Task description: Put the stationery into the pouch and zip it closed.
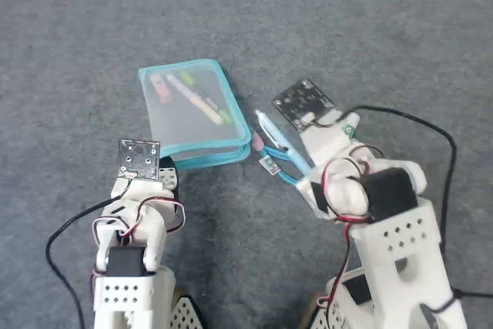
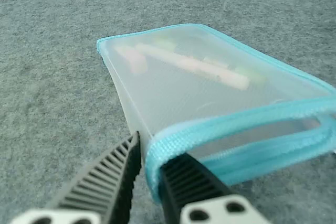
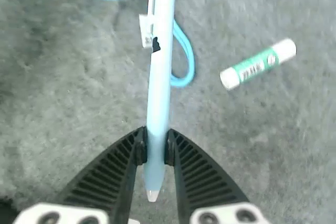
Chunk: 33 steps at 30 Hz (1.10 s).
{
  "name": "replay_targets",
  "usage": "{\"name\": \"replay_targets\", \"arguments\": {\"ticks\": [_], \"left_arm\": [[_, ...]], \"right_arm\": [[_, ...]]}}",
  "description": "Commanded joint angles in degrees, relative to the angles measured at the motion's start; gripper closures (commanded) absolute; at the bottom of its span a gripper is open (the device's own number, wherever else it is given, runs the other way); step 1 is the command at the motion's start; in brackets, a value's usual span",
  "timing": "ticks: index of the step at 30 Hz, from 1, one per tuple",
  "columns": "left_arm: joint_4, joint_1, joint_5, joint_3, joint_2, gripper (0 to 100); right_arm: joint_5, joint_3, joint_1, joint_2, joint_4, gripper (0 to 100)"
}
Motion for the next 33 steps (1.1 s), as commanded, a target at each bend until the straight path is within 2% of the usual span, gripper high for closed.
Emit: {"name": "replay_targets", "arguments": {"ticks": [1,8,27,33], "left_arm": [[-0.79,-0.09,-0.53,-2.51,-1.05,99],[-0.88,-0.18,-0.53,-2.51,-1.05,99],[-0.97,-0.18,-0.53,-2.51,-1.05,99],[-1.05,-0.18,-0.53,-2.51,-1.05,99]], "right_arm": [[0.97,-7.30,-4.97,5.32,1.01,99.1],[2.11,-9.76,-14.81,12.09,2.24,99.1],[3.69,-9.76,-16.13,12.18,2.86,99.1],[3.25,-9.58,-23.16,6.55,1.80,99.1]]}}
